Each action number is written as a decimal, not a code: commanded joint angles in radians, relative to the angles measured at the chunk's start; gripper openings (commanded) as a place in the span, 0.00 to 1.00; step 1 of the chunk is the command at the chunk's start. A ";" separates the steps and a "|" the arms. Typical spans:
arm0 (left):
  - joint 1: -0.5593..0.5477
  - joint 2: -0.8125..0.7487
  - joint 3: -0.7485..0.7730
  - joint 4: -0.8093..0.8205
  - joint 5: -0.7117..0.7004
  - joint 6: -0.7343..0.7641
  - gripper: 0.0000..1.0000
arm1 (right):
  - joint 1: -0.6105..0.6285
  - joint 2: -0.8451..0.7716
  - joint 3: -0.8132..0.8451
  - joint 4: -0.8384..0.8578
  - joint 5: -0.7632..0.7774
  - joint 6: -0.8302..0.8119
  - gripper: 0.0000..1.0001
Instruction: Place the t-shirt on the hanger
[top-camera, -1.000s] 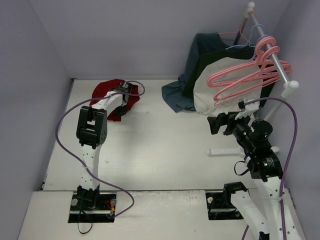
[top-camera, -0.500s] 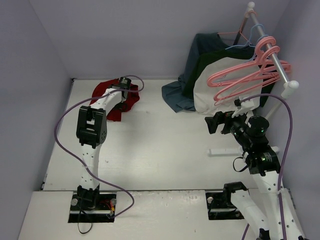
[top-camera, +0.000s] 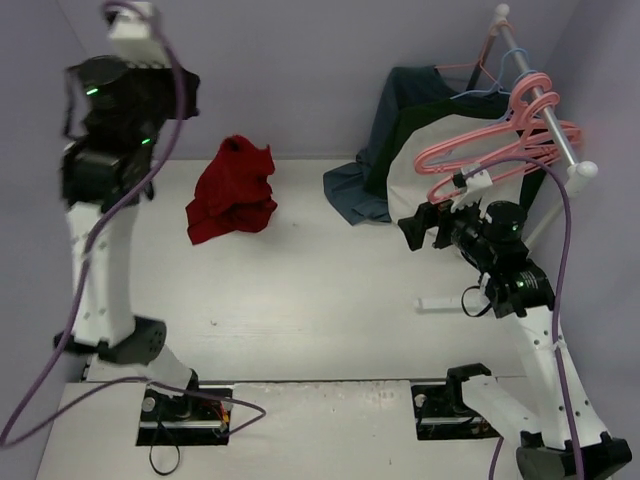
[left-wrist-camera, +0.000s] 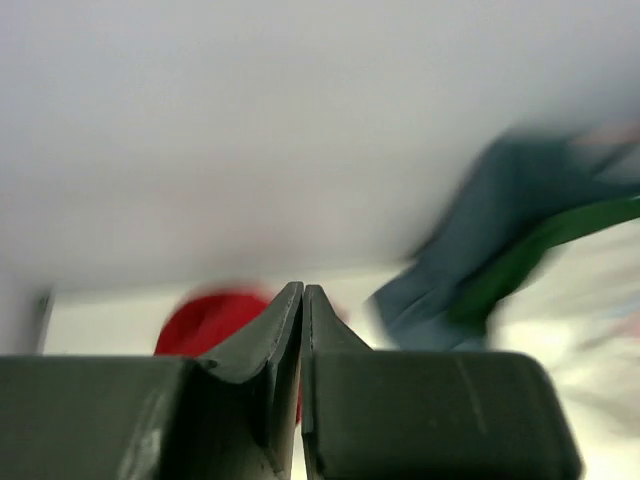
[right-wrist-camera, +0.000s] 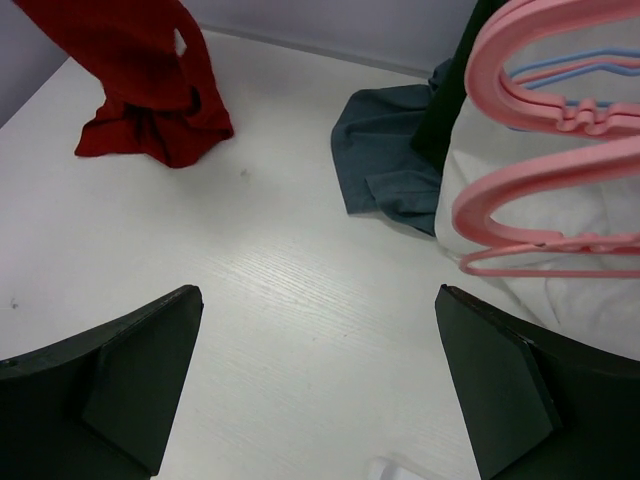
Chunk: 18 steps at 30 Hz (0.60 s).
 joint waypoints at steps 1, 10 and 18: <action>0.053 -0.123 -0.153 -0.015 0.140 -0.076 0.00 | 0.045 0.062 0.050 0.076 -0.019 -0.018 1.00; 0.075 -0.260 -0.853 0.123 0.032 -0.061 0.05 | 0.258 0.183 0.020 0.117 0.098 -0.028 1.00; -0.101 -0.029 -1.039 0.292 -0.004 -0.047 0.65 | 0.309 0.244 -0.072 0.207 0.128 -0.007 1.00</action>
